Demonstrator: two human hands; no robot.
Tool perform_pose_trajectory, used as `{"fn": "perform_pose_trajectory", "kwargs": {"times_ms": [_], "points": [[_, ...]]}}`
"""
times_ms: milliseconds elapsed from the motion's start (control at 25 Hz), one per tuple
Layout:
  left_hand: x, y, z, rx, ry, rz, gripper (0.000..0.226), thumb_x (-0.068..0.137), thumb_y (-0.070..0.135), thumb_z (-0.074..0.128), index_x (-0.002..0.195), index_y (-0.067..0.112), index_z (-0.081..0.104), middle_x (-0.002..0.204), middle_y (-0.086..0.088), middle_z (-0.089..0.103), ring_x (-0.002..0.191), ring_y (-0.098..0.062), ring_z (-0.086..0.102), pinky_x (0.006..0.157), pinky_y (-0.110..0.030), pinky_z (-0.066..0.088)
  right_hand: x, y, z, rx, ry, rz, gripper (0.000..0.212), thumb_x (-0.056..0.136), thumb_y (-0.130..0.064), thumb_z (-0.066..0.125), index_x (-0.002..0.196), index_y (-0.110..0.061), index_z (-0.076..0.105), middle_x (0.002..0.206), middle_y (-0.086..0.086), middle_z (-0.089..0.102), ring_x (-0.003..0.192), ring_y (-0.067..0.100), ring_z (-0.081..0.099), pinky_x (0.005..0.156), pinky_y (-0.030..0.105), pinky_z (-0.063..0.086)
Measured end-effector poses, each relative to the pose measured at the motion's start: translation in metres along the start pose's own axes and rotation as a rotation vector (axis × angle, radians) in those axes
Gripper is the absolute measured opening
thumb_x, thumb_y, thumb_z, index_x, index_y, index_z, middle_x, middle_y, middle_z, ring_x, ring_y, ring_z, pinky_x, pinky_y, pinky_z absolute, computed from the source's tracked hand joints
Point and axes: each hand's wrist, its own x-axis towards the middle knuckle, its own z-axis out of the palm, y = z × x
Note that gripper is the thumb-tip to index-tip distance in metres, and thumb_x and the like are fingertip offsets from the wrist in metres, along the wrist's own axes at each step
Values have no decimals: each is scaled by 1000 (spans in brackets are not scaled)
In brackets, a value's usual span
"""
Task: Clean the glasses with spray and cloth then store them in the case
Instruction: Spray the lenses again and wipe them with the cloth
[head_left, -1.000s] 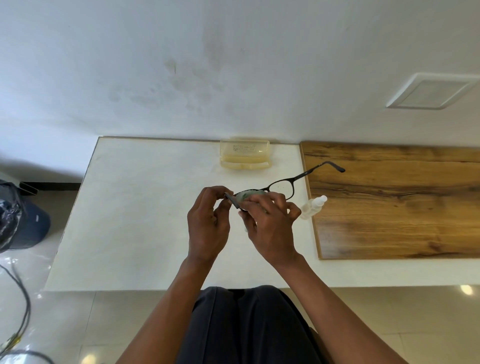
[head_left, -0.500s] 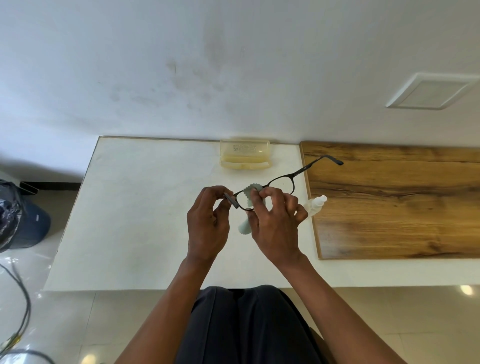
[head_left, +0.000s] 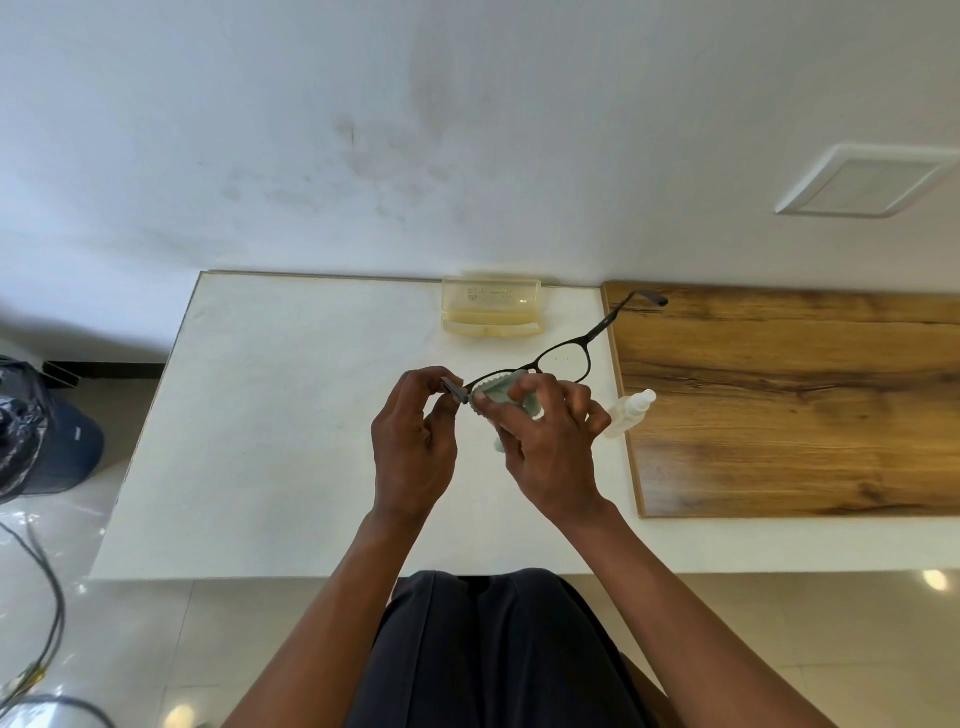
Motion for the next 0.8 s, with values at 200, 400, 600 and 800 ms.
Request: {"fn": "perform_pose_trajectory", "kwargs": {"times_ms": [200,400,600,800], "points": [[1,0,0,14,-2,13,23,79,-16,58,88,5,59,85,9,59,83,12,54,73,-5,41,0,5,-5,-171,118,-35,12,75,-36,65,84,-29,71,103,-8,45,98,22,38,74,38,22],[2,2,0,22,-19,45,21,80,-15,58,87,4,59,84,5,60,83,14,53,73,-4,40,-1,2,-4,-331,90,-9,28,74,-37,70,98,-23,68,109,-3,40,99,23,36,73,38,24],[5,2,2,23,-25,49,18,80,-14,58,88,2,60,85,4,60,85,14,52,75,-5,40,2,-6,-2,-189,-43,71,48,73,-27,74,118,-20,59,113,3,36,98,27,34,70,43,40],[5,0,2,9,-20,49,16,81,-12,58,89,2,59,85,1,61,83,11,53,74,-6,41,-1,-7,0,-42,-63,52,58,68,-13,79,119,-32,60,114,1,37,105,28,33,71,46,40]]}}
